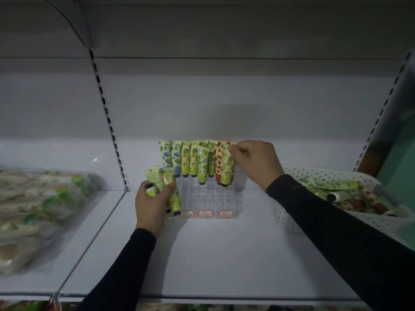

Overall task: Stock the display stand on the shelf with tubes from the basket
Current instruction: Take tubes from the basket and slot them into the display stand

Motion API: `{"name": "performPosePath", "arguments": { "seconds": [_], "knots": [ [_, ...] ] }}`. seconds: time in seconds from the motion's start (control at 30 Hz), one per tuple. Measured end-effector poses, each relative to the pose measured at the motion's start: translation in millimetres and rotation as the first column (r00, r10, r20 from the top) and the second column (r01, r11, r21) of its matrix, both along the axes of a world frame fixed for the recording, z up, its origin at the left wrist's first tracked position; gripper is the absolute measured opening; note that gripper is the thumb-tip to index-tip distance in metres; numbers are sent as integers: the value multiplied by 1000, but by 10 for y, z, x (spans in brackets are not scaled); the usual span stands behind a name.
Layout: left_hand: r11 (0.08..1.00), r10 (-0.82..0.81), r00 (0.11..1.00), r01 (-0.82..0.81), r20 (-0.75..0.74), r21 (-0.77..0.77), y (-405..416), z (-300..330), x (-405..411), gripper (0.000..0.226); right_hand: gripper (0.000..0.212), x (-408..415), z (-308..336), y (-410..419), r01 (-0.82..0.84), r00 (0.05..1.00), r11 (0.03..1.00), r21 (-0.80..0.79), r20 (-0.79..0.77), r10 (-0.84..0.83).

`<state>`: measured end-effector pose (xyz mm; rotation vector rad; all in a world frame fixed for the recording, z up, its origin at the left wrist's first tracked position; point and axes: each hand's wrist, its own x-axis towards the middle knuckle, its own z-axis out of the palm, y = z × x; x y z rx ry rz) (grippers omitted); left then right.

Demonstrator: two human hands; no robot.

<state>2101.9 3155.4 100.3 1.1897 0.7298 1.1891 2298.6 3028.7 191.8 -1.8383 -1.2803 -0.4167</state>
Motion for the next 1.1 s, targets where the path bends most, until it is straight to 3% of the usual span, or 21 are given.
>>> {"name": "performPosePath", "arguments": {
  "seconds": [0.33,0.63,0.83,1.1],
  "knots": [
    [999,55,997,-55,61,0,311,104,-192,20,25,-366,45,439,-94,977,994,52,-187,102],
    [999,-26,997,29,72,-45,630,-125,-251,24,41,-466,-64,820,21,999,1000,8,34,-21],
    [992,-94,993,100,71,-78,658,-193,-239,37,40,-459,-142,875,84,995,994,-65,50,-81],
    [993,-100,994,103,41,-60,694,-244,-236,32,44,-447,31,877,89,993,974,-206,100,-69]
  ]
}}
